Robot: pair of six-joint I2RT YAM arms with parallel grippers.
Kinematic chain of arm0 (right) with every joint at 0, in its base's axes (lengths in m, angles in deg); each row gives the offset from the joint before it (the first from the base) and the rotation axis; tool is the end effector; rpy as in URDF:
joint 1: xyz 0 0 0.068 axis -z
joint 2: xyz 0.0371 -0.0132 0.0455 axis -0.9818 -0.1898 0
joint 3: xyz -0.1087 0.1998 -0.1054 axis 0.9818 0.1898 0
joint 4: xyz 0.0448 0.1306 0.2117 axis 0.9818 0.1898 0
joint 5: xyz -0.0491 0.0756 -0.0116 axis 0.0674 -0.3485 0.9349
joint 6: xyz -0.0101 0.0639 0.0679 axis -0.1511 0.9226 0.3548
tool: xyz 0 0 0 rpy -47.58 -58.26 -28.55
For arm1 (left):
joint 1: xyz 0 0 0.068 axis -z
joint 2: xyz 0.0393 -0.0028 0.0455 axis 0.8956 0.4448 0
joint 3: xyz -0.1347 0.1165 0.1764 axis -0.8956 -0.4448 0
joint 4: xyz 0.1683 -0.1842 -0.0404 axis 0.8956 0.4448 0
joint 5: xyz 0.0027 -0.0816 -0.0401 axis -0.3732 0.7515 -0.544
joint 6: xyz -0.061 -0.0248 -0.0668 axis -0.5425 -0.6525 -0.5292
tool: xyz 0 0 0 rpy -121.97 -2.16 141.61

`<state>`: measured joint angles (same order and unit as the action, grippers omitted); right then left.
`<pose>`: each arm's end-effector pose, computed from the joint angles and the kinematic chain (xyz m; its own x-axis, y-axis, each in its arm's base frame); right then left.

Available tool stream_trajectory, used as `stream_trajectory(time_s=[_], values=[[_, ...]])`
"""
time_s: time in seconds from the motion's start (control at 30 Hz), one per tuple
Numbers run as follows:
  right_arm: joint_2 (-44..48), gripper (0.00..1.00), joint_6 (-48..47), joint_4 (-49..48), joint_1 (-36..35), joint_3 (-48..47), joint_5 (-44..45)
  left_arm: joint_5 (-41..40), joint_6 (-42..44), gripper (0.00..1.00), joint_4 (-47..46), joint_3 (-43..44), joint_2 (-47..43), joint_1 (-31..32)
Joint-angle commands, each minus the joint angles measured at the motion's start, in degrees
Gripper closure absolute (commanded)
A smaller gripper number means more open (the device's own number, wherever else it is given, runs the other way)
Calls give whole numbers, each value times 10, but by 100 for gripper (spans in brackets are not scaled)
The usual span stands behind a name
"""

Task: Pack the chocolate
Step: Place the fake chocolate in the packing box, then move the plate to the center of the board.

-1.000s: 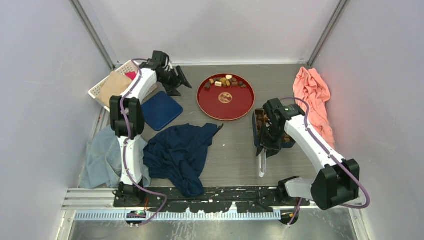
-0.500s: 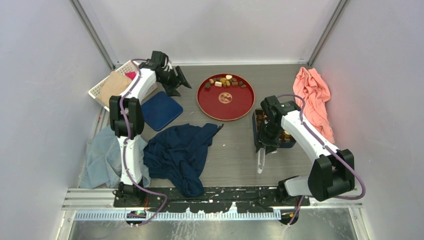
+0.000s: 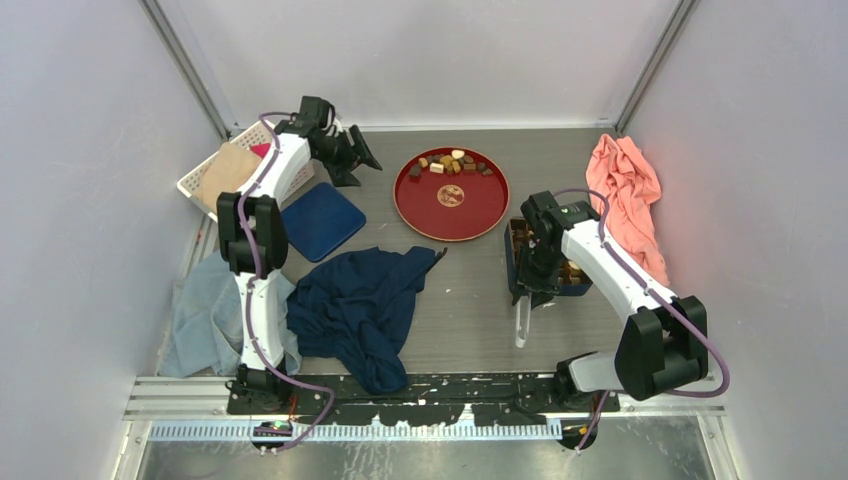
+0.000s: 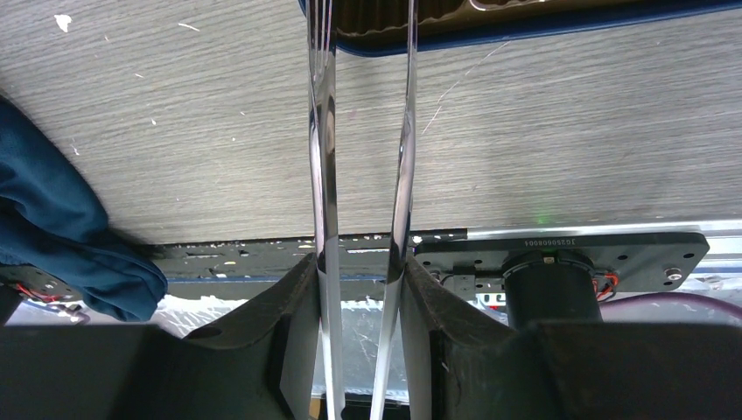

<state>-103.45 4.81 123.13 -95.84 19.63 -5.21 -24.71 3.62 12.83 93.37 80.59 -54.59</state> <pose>0.2067 0.0727 0.1759 -0.9789 0.2040 0.0106 0.2037 0.9706 0.1280 0.4796 -0.1137 0.1921 -0.8826 -0.4296 -0.1912 -0.2256 0.7437 -0.6293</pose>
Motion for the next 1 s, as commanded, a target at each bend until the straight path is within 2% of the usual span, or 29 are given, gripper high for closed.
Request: stream_trajectory(time_s=[0.0,0.3,0.63,0.7,0.83,0.97], values=[[22,70,-6,22,-1,-13,-14,10,-5,29,-6,27,-1,-3],[33,71,-4,31,-1,-4,-15,11,-11,29,-12,25,1,-3],[19,51,-15,30,-1,-14,-9,10,-9,29,-15,16,-7,-2],[21,50,-16,30,-1,-14,-8,10,-9,29,-16,14,-8,-3],[29,51,-13,31,0,-21,3,11,-9,29,-16,14,-8,-3],[40,60,-13,40,-1,-59,17,17,-10,29,-20,14,-8,-2]])
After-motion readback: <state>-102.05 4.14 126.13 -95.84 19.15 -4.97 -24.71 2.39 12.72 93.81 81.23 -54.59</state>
